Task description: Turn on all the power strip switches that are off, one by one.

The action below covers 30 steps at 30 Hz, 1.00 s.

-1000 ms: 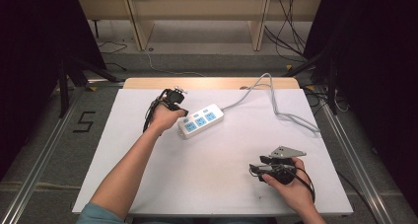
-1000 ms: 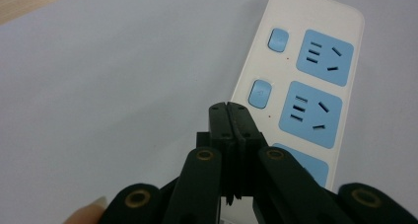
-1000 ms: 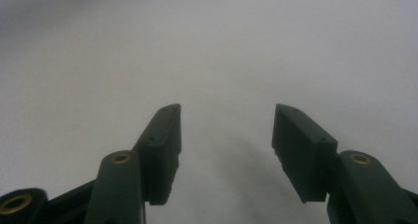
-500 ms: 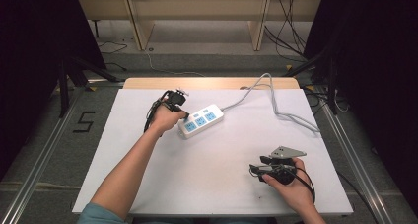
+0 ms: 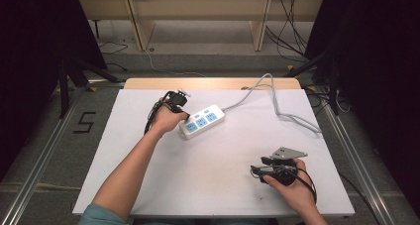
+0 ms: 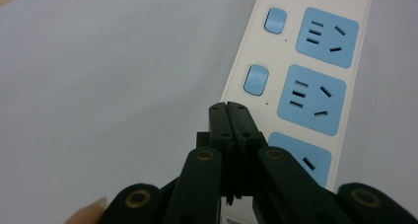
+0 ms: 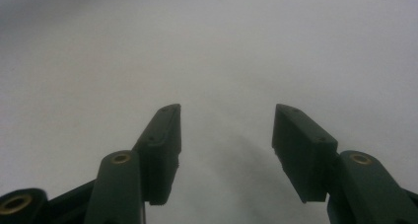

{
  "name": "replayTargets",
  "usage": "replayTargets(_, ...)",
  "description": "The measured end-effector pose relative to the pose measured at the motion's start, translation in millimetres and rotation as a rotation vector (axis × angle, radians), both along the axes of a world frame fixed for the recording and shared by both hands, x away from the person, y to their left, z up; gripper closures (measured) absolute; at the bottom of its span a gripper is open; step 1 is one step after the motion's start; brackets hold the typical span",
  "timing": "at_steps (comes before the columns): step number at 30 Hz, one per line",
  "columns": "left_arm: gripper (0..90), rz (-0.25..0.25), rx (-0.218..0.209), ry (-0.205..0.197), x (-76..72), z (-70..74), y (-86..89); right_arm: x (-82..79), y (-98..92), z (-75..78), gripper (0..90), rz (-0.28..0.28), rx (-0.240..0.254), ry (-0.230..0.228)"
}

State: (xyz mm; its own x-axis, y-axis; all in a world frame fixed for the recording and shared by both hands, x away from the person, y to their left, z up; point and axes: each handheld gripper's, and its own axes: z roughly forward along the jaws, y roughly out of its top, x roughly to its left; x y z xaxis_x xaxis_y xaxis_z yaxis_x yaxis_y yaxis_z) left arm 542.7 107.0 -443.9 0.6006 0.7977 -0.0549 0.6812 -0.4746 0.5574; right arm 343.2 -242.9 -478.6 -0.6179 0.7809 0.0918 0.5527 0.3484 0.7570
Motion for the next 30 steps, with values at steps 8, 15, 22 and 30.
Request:
replayTargets(8,89.9,0.013,0.006,-0.006,-0.1,-0.6,-2.6,-0.4,-0.6,0.1,45.5,-0.003,0.001,0.002)
replayTargets(15,89.9,0.002,0.011,-0.013,0.6,-0.8,-1.7,-0.7,-0.6,0.1,45.5,-0.002,0.001,0.003)
replayTargets(22,90.0,0.019,0.138,-0.007,4.0,-15.2,8.9,-0.8,-0.7,-0.1,45.5,-0.002,0.000,0.005)
replayTargets(30,89.9,0.091,-0.033,-0.041,2.0,4.6,37.6,2.4,0.6,-1.6,45.5,0.000,-0.005,0.012)
